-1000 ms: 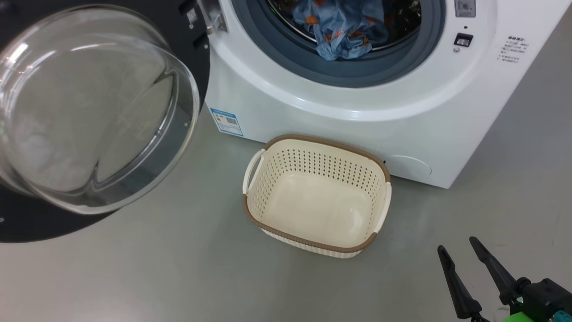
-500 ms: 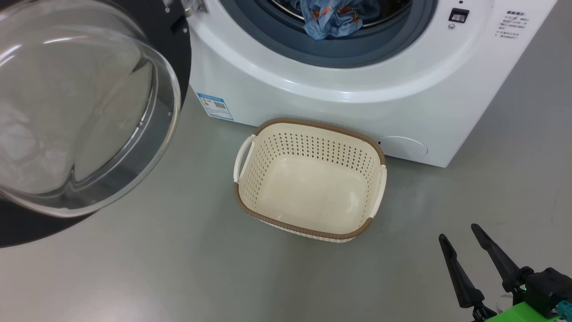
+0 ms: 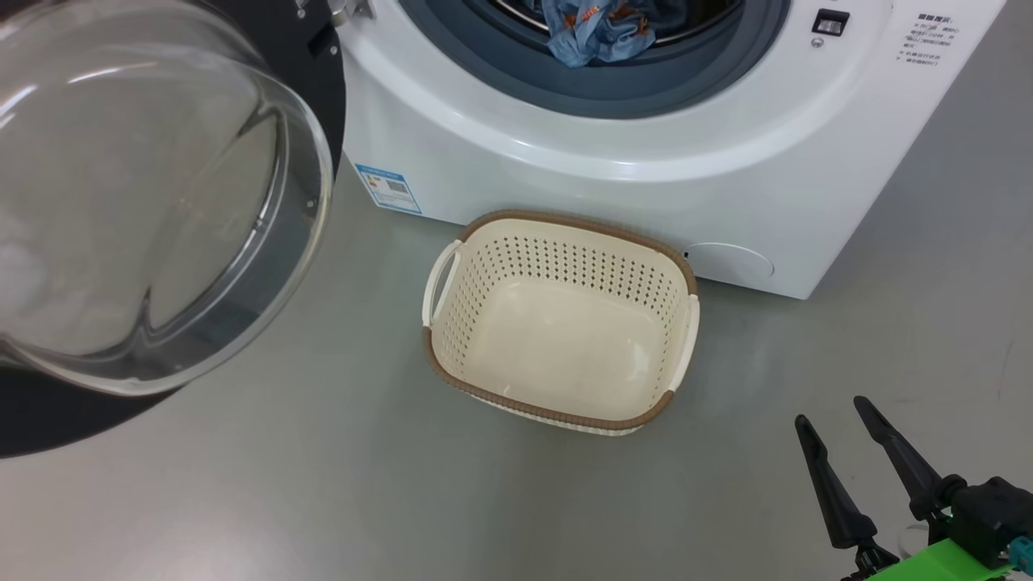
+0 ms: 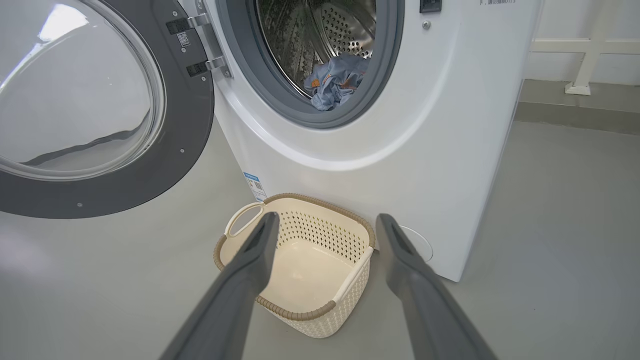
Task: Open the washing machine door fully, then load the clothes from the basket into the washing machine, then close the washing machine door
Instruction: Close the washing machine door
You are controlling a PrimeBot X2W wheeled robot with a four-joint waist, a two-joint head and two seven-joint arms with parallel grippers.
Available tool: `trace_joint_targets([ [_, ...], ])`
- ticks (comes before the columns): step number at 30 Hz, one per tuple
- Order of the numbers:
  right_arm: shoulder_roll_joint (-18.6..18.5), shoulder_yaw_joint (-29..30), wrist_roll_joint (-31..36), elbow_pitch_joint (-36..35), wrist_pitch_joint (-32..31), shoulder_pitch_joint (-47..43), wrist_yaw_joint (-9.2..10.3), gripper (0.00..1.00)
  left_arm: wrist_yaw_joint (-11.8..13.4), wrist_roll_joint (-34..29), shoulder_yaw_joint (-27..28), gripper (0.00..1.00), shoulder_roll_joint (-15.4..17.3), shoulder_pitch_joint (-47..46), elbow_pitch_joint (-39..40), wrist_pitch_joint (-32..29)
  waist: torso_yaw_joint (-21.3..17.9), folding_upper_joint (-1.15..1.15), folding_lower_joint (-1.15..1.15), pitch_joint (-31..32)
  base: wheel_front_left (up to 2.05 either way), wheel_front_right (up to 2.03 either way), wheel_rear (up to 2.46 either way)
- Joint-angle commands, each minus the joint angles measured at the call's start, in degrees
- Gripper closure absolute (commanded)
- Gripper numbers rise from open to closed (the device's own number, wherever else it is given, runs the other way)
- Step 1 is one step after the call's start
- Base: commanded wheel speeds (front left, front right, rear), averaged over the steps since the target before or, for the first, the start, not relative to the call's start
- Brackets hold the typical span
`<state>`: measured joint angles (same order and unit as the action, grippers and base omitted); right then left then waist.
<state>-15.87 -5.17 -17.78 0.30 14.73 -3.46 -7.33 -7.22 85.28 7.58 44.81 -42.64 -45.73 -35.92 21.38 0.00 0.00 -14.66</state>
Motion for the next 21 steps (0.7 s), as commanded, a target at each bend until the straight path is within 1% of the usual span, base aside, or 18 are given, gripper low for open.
trace_joint_targets([
  [1, -0.4, -1.2, 0.3, -1.3, 0.3, 0.8, -0.16, 0.00, -0.3, 1.4, 0.1, 1.00, 1.9, -0.3, 2.9, -2.3, 0.2, 0.00, 0.00, 0.3, 0.00, 0.00, 0.00],
  [10, -0.2, -0.7, 0.2, -1.1, 0.3, 0.4, -0.16, 0.00, -0.3, 3.8, -1.0, 1.00, 1.7, 2.2, 8.1, -9.4, 0.8, 0.00, 0.00, 1.6, 0.00, 0.00, 0.00],
  [17, -0.2, -0.3, 0.1, -0.9, 0.3, -0.2, -0.16, 0.00, -0.3, 5.5, -2.7, 1.00, 0.5, 4.4, 13.4, -14.7, 1.2, 0.00, 0.00, 2.9, 0.00, 0.00, 0.00],
  [21, -0.1, -0.2, 0.1, -0.8, 0.3, -0.6, -0.16, 0.00, -0.3, 6.2, -3.3, 1.00, 0.0, 5.5, 16.1, -16.7, 1.2, 0.00, 0.00, 3.6, 0.00, 0.00, 0.00],
])
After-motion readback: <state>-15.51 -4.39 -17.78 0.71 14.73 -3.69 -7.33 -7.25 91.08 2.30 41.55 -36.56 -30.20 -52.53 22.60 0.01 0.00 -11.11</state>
